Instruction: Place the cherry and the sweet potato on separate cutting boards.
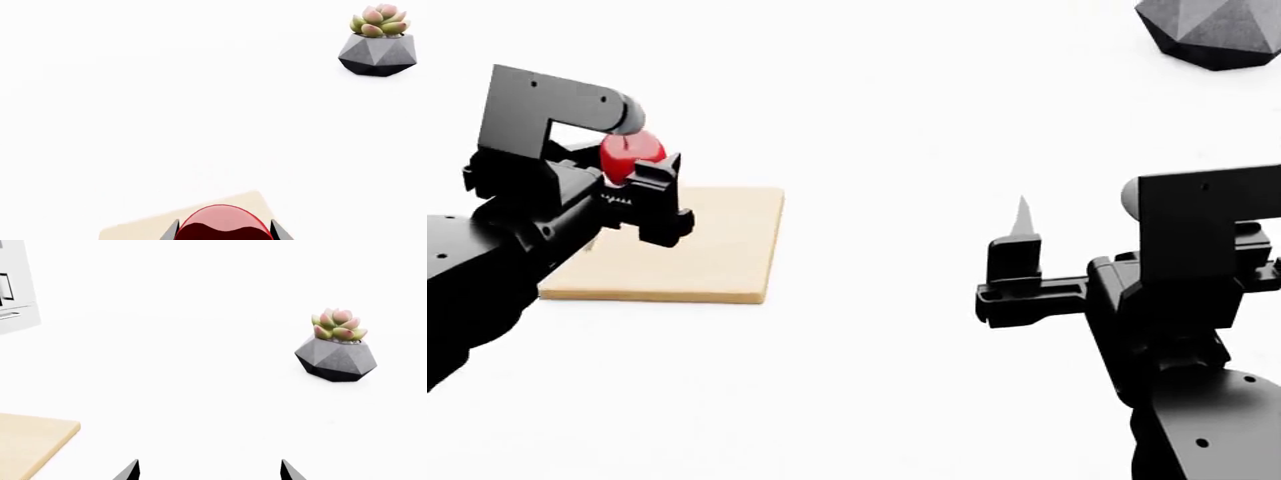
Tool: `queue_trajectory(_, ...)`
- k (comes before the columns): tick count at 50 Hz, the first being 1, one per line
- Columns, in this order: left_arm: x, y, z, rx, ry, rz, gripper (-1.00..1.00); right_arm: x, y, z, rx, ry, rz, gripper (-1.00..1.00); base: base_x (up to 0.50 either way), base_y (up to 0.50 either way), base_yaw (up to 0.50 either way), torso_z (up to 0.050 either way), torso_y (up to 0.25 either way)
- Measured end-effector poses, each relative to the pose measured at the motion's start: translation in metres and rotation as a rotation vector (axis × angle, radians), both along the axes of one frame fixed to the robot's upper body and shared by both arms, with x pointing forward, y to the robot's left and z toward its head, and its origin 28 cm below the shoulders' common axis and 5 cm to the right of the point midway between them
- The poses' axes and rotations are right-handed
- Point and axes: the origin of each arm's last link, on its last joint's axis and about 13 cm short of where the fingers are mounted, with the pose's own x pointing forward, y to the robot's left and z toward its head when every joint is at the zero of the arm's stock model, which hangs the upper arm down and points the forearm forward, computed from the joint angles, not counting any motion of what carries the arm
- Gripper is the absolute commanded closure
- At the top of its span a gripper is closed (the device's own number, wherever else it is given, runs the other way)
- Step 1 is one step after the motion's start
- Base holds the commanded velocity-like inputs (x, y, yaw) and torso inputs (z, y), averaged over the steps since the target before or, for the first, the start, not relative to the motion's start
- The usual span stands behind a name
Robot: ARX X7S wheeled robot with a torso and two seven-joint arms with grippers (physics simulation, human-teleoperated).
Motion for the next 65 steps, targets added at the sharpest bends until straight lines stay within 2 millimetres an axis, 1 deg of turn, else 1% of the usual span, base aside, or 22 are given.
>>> queue_trajectory(7, 0.027, -0.005, -0.003, 0.001, 0.025, 0.004, 1.00, 0.000, 0.001, 0.000, -0.002, 0.004, 0.000, -1.00, 0.00, 0.00, 0.00, 0.000, 0.000)
queue_trajectory(11, 0.035, -0.007, -0.003, 0.011, 0.039, 0.004, 1.00, 0.001, 0.001, 0.000, -0.003, 0.007, 0.001, -1.00, 0.00, 0.00, 0.00, 0.000, 0.000)
queue_trajectory(15, 0.038, -0.008, -0.005, 0.025, 0.057, 0.005, 1.00, 0.001, 0.001, -0.001, -0.002, 0.009, 0.002, -1.00, 0.00, 0.00, 0.00, 0.000, 0.000)
queue_trajectory(26, 0.039, -0.011, -0.017, 0.052, 0.111, 0.009, 1.00, 0.001, 0.000, -0.002, 0.002, 0.011, 0.004, -1.00, 0.00, 0.00, 0.00, 0.000, 0.000)
queue_trajectory(48, 0.033, -0.014, -0.044, 0.066, 0.196, 0.008, 1.00, 0.000, -0.001, -0.006, 0.010, 0.018, 0.001, -1.00, 0.00, 0.00, 0.00, 0.000, 0.000)
queue_trajectory(59, 0.031, -0.014, -0.050, 0.074, 0.213, 0.010, 1.00, -0.001, -0.001, -0.008, 0.014, 0.021, 0.000, -1.00, 0.00, 0.00, 0.00, 0.000, 0.000)
queue_trajectory(60, 0.031, -0.014, -0.050, 0.075, 0.213, 0.010, -1.00, -0.001, -0.001, -0.008, 0.015, 0.022, 0.000, -1.00, 0.00, 0.00, 0.00, 0.000, 0.000)
queue_trajectory(65, 0.031, -0.014, -0.051, 0.076, 0.212, 0.011, -1.00, -0.001, -0.001, -0.009, 0.016, 0.023, 0.001, -1.00, 0.00, 0.00, 0.00, 0.000, 0.000)
